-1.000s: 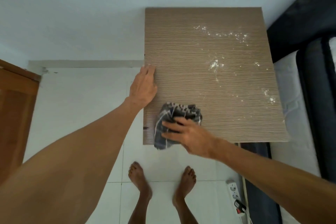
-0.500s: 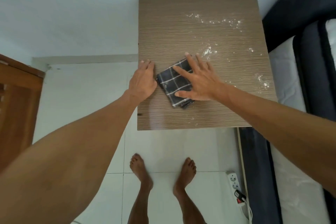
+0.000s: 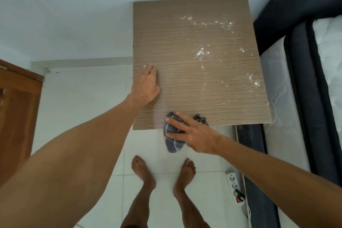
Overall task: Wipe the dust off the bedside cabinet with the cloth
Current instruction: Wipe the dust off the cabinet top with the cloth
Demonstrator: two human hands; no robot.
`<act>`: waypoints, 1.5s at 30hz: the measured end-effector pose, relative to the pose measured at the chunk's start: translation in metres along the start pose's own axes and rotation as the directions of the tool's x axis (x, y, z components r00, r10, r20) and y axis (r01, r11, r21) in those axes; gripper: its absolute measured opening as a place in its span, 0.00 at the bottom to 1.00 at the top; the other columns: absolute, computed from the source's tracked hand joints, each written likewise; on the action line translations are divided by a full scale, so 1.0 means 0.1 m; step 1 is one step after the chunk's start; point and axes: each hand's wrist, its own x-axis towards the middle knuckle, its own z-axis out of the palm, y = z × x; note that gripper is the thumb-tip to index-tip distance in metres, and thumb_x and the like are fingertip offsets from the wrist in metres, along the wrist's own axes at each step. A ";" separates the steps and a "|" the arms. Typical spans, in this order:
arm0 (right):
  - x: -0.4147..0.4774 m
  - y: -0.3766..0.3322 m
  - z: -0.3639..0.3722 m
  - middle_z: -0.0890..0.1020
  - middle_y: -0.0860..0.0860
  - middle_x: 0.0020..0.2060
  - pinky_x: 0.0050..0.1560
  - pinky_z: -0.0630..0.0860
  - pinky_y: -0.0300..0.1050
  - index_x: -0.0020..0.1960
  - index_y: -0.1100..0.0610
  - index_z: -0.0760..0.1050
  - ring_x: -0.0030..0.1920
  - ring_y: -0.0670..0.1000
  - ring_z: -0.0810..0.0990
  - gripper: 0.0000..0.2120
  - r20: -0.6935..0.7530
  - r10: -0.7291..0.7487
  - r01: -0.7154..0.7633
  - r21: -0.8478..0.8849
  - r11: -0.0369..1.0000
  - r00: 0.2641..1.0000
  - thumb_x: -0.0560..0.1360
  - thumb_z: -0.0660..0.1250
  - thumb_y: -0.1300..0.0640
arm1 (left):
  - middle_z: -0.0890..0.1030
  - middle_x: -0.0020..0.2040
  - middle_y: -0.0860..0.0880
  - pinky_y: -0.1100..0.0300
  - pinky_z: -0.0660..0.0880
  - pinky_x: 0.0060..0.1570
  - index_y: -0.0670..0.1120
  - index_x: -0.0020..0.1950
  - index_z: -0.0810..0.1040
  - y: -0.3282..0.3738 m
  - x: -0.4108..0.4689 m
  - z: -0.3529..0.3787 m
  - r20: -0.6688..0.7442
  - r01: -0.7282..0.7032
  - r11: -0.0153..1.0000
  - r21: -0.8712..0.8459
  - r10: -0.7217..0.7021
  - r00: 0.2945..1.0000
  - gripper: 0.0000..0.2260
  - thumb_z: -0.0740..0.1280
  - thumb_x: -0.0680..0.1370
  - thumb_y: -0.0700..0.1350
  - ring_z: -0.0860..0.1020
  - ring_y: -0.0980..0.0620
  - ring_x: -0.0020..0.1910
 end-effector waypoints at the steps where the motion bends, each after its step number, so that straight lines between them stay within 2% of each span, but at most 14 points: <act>1: -0.05 -0.01 -0.04 0.58 0.60 0.78 0.74 0.58 0.64 0.75 0.52 0.65 0.78 0.63 0.52 0.39 0.024 -0.026 0.026 -0.029 0.999 0.999 0.67 0.76 0.57 | 0.61 0.76 0.39 0.47 0.60 0.73 0.36 0.73 0.64 0.02 0.01 0.00 0.005 -0.012 1.000 0.002 0.012 1.000 0.24 0.62 0.76 0.33 0.56 0.40 0.77; 4: -0.17 0.10 -0.26 0.66 0.61 0.74 0.74 0.53 0.57 0.69 0.52 0.75 0.74 0.62 0.63 0.34 -0.097 0.043 -0.049 -0.063 0.997 0.994 0.64 0.78 0.57 | 0.59 0.77 0.39 0.47 0.59 0.74 0.37 0.74 0.63 0.04 0.07 -0.01 0.026 -0.038 0.999 0.013 0.038 0.999 0.26 0.64 0.76 0.35 0.55 0.40 0.77; 6: -0.17 0.30 -0.45 0.64 0.62 0.75 0.70 0.55 0.55 0.70 0.53 0.74 0.73 0.64 0.66 0.33 -0.188 0.167 -0.161 0.047 0.986 0.968 0.66 0.77 0.59 | 0.60 0.76 0.38 0.47 0.60 0.74 0.37 0.73 0.63 0.03 0.16 -0.03 0.018 -0.051 0.999 0.017 0.051 0.999 0.25 0.64 0.77 0.36 0.56 0.40 0.77; 9: 0.05 0.73 -0.74 0.58 0.62 0.77 0.68 0.66 0.60 0.73 0.54 0.69 0.74 0.68 0.62 0.33 -0.225 0.326 -0.296 0.156 0.942 0.918 0.70 0.73 0.64 | 0.59 0.77 0.39 0.46 0.58 0.74 0.38 0.74 0.62 -0.01 0.36 -0.06 0.019 -0.034 0.999 0.012 0.033 0.999 0.22 0.61 0.80 0.40 0.55 0.40 0.77; 14: 0.70 1.42 -1.21 0.52 0.60 0.79 0.67 0.70 0.64 0.76 0.54 0.64 0.75 0.66 0.58 0.31 -0.282 0.530 -0.476 0.241 0.846 0.800 0.75 0.66 0.63 | 0.53 0.79 0.40 0.44 0.56 0.75 0.40 0.77 0.56 -0.11 0.75 -0.15 0.077 -0.002 1.000 0.009 0.002 0.997 0.26 0.60 0.81 0.46 0.50 0.41 0.78; 16: 1.02 1.65 -1.33 0.51 0.60 0.79 0.67 0.70 0.66 0.77 0.54 0.63 0.75 0.66 0.60 0.31 -0.294 0.591 -0.521 0.286 0.804 0.751 0.75 0.65 0.63 | 0.51 0.80 0.41 0.43 0.56 0.75 0.42 0.78 0.54 -0.16 0.88 -0.19 0.087 0.005 1.000 0.028 -0.007 0.996 0.29 0.61 0.81 0.50 0.49 0.41 0.79; 19: 1.52 1.96 -1.51 0.50 0.59 0.79 0.73 0.62 0.64 0.77 0.53 0.62 0.76 0.65 0.56 0.30 -0.291 0.677 -0.575 0.366 0.732 0.676 0.77 0.64 0.62 | 0.46 0.80 0.43 0.42 0.54 0.75 0.44 0.80 0.47 -0.23 1.02 -0.21 0.110 0.023 0.997 0.076 -0.031 0.993 0.35 0.61 0.80 0.54 0.47 0.42 0.79; 22: 1.99 2.22 -1.68 0.51 0.59 0.79 0.74 0.59 0.62 0.77 0.53 0.61 0.77 0.64 0.54 0.29 -0.293 0.693 -0.589 0.373 0.717 0.659 0.77 0.63 0.60 | 0.42 0.80 0.44 0.41 0.51 0.75 0.46 0.80 0.44 -0.27 1.09 -0.18 0.127 0.011 0.996 0.092 -0.023 0.992 0.37 0.61 0.80 0.56 0.45 0.43 0.79; 27: 2.65 2.51 -1.80 0.54 0.58 0.77 0.70 0.66 0.64 0.77 0.51 0.58 0.76 0.64 0.54 0.32 -0.192 0.669 -0.622 0.255 0.741 0.718 0.76 0.63 0.61 | 0.41 0.80 0.45 0.41 0.51 0.75 0.46 0.80 0.43 -0.34 1.18 -0.17 0.121 -0.027 0.996 0.085 0.016 0.992 0.39 0.63 0.79 0.57 0.44 0.44 0.79; 31: 2.83 2.60 -1.78 0.51 0.55 0.79 0.74 0.56 0.64 0.79 0.46 0.54 0.77 0.65 0.47 0.33 -0.077 0.688 -0.672 0.158 0.724 0.722 0.77 0.61 0.59 | 0.40 0.80 0.46 0.41 0.50 0.76 0.47 0.80 0.43 -0.38 1.22 -0.18 0.129 -0.043 0.996 0.076 0.033 0.991 0.40 0.63 0.78 0.58 0.43 0.45 0.79; 35: 2.60 2.73 -1.75 0.48 0.50 0.80 0.74 0.53 0.68 0.79 0.41 0.49 0.78 0.63 0.45 0.31 -0.004 0.697 -0.692 0.117 0.713 0.717 0.79 0.56 0.45 | 0.40 0.80 0.46 0.41 0.51 0.75 0.47 0.80 0.43 -0.35 1.27 -0.23 0.153 -0.034 0.996 0.085 0.021 0.988 0.41 0.65 0.77 0.59 0.43 0.45 0.79; 39: 2.07 2.88 -1.60 0.40 0.50 0.80 0.74 0.49 0.69 0.79 0.38 0.40 0.78 0.63 0.41 0.36 0.080 0.773 -0.776 0.109 0.621 0.629 0.76 0.47 0.28 | 0.39 0.80 0.46 0.39 0.51 0.74 0.46 0.80 0.43 -0.27 1.36 -0.29 0.184 -0.028 0.996 0.080 0.013 0.983 0.43 0.66 0.76 0.59 0.42 0.43 0.79; 42: 1.63 2.78 -1.31 0.35 0.52 0.78 0.75 0.43 0.66 0.77 0.39 0.33 0.77 0.64 0.37 0.38 0.070 0.819 -0.821 0.092 0.564 0.570 0.74 0.40 0.25 | 0.37 0.80 0.45 0.40 0.48 0.75 0.45 0.80 0.41 -0.18 1.42 -0.29 0.197 -0.005 0.998 0.064 -0.007 0.980 0.43 0.65 0.77 0.58 0.40 0.43 0.79; 45: 1.29 2.47 -1.06 0.34 0.52 0.78 0.75 0.40 0.64 0.77 0.39 0.31 0.77 0.64 0.36 0.36 0.043 0.803 -0.803 0.091 0.589 0.594 0.75 0.38 0.28 | 0.37 0.80 0.45 0.40 0.47 0.75 0.44 0.80 0.40 -0.12 1.45 -0.25 0.183 0.003 0.998 0.059 -0.013 0.983 0.42 0.64 0.78 0.57 0.40 0.43 0.79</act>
